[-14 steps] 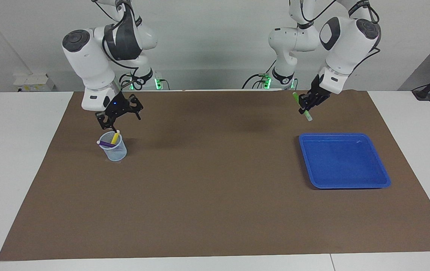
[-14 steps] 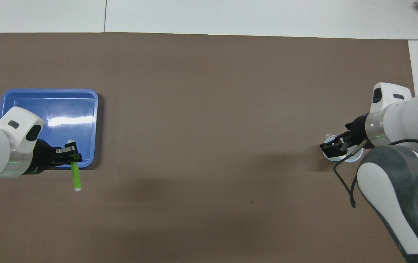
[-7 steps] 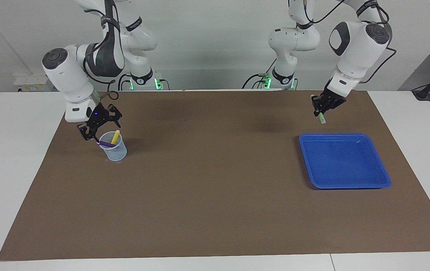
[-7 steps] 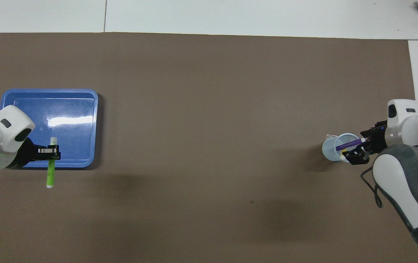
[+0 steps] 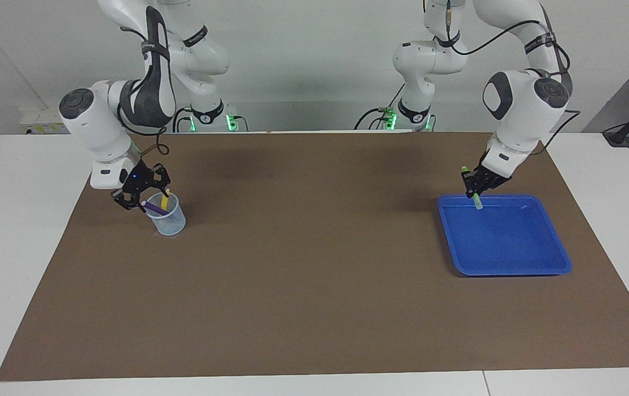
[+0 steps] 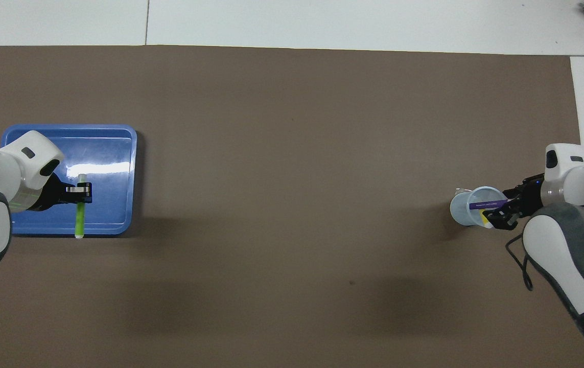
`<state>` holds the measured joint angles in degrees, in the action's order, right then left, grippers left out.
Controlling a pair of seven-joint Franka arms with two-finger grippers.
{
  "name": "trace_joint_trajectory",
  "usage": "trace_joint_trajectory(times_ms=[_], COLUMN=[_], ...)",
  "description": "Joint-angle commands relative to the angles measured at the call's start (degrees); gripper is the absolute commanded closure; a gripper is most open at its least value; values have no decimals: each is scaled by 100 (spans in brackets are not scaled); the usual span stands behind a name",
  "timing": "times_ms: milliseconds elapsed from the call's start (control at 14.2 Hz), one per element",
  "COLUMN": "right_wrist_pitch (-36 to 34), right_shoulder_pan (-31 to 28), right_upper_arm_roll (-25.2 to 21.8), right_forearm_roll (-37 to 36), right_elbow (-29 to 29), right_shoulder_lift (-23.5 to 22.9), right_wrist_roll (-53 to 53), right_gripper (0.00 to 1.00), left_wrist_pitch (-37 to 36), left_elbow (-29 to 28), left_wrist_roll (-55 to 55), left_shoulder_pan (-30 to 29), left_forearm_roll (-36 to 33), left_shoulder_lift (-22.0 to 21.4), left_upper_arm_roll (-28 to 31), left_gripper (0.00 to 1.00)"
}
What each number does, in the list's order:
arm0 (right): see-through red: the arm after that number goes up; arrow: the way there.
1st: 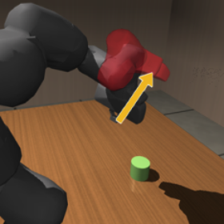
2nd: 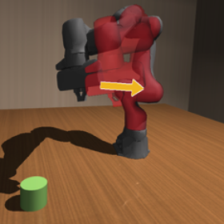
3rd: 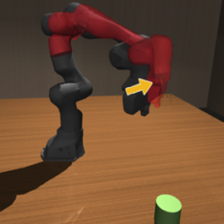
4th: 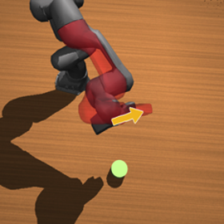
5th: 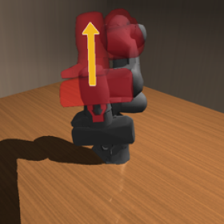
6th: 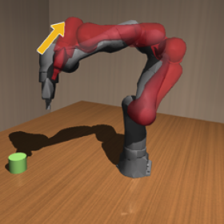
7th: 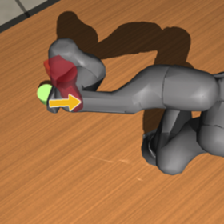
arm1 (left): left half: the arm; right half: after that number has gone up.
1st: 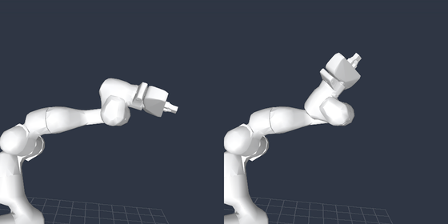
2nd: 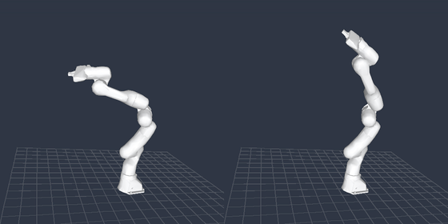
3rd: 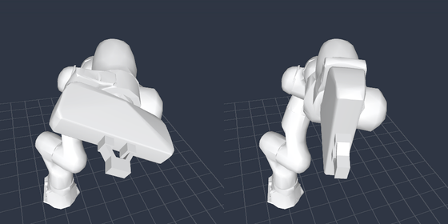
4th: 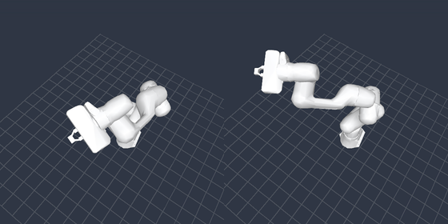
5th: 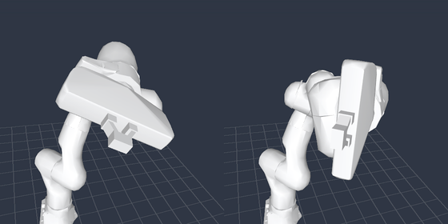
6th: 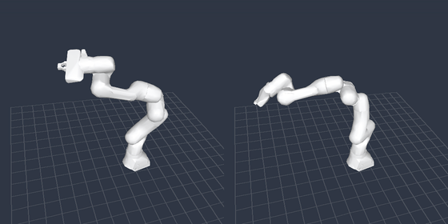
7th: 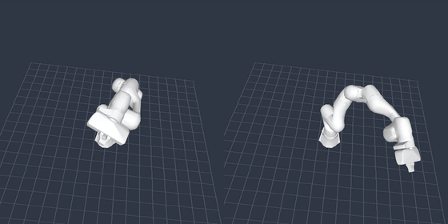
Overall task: Right arm passes pens to left for tray arrangement
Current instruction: 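Place the green pen in the tray while the right gripper grasps the purple pen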
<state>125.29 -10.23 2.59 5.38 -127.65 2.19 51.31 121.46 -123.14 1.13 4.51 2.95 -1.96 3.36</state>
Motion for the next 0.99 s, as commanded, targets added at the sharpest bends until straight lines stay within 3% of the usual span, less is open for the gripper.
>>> trace_joint_trajectory(times_ms=[0, 141, 353, 777, 918], right_wrist_pitch=[118, 145, 154, 268, 259], right_shoulder_pan=[-146, -164, -164, -208, -217], right_upper_arm_roll=[84, 75, 84, 75, 84], right_forearm_roll=[-72, -81, -81, -107, -186], right_elbow=[-6, 47, 21, -67, -67], right_shoulder_lift=[-26, -61, -61, -61, -61], right_wrist_roll=[115, 133, 133, 151, 151], right_gripper=[28, 29, 39, 41, 49], left_wrist_pitch=[297, 492, 869, 1142, 1248], left_elbow=[124, 132, 185, 712, 800], left_wrist_roll=[-69, -60, -60, -51, -51], left_shoulder_pan=[-91, -91, -91, -91, -82], left_forearm_roll=[-119, -119, -119, -119, -110], left_shoulder_lift=[318, 502, 862, 1610, 1768], left_upper_arm_roll=[-46, -46, -46, -46, -46], left_gripper=[100, 100, 100, 100, 100])
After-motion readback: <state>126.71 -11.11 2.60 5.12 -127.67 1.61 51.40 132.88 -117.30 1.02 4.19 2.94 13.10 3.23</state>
